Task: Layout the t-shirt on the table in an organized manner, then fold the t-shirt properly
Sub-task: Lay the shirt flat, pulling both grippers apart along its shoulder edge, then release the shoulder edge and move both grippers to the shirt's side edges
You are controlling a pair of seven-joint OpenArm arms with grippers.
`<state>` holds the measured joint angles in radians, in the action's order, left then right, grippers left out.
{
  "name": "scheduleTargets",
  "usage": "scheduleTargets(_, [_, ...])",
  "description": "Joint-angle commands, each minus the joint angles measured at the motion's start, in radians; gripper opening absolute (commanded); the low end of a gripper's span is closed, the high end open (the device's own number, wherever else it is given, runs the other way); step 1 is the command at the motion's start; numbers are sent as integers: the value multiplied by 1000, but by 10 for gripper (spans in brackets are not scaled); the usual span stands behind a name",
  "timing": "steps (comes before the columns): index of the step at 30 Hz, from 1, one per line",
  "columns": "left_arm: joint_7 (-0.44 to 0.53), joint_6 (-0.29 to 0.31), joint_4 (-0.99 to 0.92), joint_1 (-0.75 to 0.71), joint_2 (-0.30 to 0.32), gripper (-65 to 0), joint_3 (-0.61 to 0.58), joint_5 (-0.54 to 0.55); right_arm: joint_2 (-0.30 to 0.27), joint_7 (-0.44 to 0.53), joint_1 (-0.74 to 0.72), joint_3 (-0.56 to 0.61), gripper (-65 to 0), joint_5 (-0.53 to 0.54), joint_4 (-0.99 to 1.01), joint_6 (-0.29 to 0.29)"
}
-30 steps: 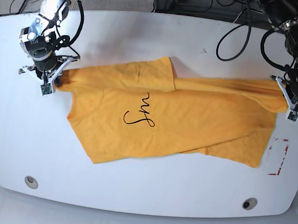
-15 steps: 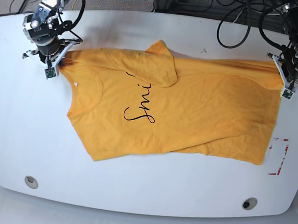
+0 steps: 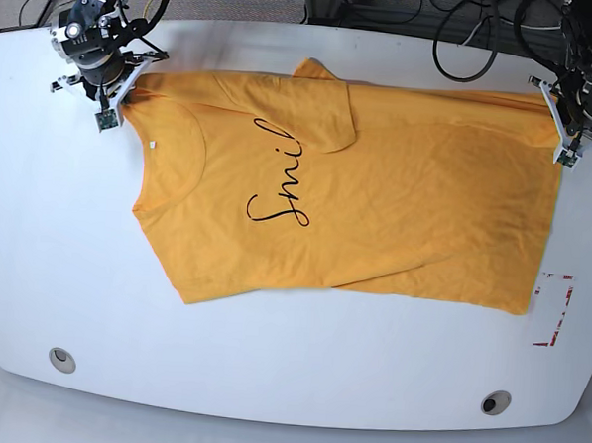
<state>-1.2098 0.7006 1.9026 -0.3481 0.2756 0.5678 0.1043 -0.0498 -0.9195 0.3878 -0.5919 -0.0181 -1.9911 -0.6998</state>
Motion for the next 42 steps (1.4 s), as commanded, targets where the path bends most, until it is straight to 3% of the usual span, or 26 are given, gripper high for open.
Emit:
scheduleTargets(1, [18,-2,16,-9,23,-650,10,-24,-14,14,4,-6,-650,-6,-18,10])
scheduleTargets(7, [63,-2,-7,-24,23,-650,5,-24,-14,14,4,-6,-648,-9,-7,10])
scheduleTargets(9, [61,-2,-8,-24,24,-600,5,-24,-14,14,4,-6,-628,-10,-6,10])
scheduleTargets(13, [61,-2,-8,-26,24,-421,8,-24,-14,14,6,-6,-523,-10,-7,10])
scheduleTargets(16, [61,-2,-8,-26,24,-268,10,-24,-14,14,6,-6,-393,-7,-10,10])
scheduleTargets(19, [61,-2,-8,-26,23,-187,10,-21,-12,14,4,-6,-265,-6,-10,10])
scheduleTargets(24, [61,-2,-2,-24,21,-193,7,-16,6,14,-5,-4,-113,-6,-12,10])
scheduleTargets(26, [60,-2,7,-22,18,-192,7,-15,14,14,-19,-4,-82,-6,-18,10])
scheduleTargets(32, [60,-2,67,8,17,-192,10,30,17,14,-92,-4,-84,-3,-18,10])
scheduleTargets(42, [60,-2,68,197,17,-192,39,54,11,14,-318,-4,-84,-7,100,10])
